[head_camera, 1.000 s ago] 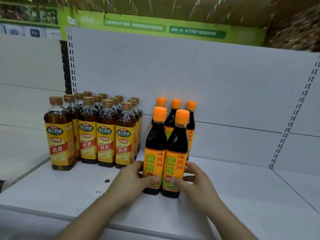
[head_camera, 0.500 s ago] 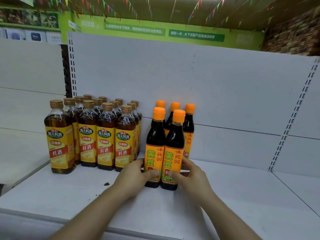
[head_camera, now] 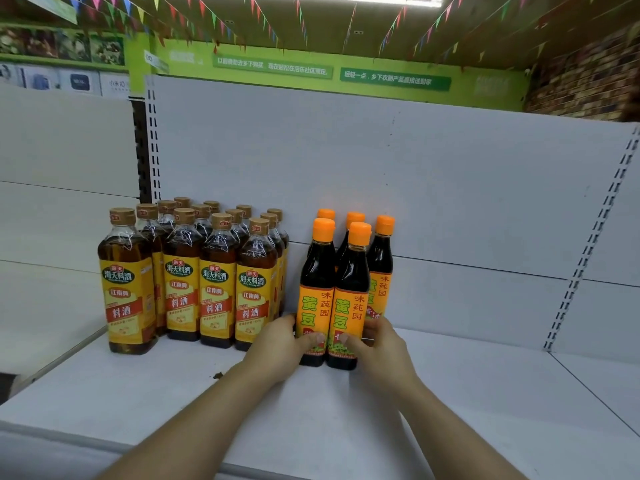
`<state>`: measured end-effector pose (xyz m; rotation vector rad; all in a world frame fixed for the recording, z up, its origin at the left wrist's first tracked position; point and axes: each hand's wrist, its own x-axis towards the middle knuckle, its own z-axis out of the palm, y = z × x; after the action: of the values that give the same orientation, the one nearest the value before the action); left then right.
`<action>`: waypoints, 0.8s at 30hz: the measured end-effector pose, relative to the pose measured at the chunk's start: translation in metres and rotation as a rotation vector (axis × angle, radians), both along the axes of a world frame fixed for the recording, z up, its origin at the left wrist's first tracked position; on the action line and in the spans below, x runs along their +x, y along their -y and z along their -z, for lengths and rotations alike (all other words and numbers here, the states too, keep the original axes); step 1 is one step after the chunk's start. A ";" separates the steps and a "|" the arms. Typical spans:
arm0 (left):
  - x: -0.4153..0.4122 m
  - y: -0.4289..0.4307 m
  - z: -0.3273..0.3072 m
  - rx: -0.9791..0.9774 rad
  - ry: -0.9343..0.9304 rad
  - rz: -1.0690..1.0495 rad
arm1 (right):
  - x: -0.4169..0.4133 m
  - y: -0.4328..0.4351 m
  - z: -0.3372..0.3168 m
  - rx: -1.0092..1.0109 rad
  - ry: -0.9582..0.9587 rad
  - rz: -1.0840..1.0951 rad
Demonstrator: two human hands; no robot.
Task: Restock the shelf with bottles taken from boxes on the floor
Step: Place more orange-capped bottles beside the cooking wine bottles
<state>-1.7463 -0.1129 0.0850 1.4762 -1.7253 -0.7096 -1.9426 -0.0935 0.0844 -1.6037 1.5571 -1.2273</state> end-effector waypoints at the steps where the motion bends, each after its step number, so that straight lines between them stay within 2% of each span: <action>1: -0.001 0.002 0.000 -0.003 0.019 -0.010 | 0.000 0.002 0.002 -0.003 0.006 0.002; 9: -0.007 0.011 -0.003 -0.021 0.136 -0.039 | 0.001 0.015 0.006 -0.009 -0.022 0.023; 24: -0.009 0.030 -0.007 0.024 0.183 -0.043 | 0.004 0.031 0.005 -0.027 -0.082 0.040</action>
<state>-1.7556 -0.1432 0.0919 1.6329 -1.8205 -0.5892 -1.9388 -0.1247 0.0795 -1.6668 1.6370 -1.2216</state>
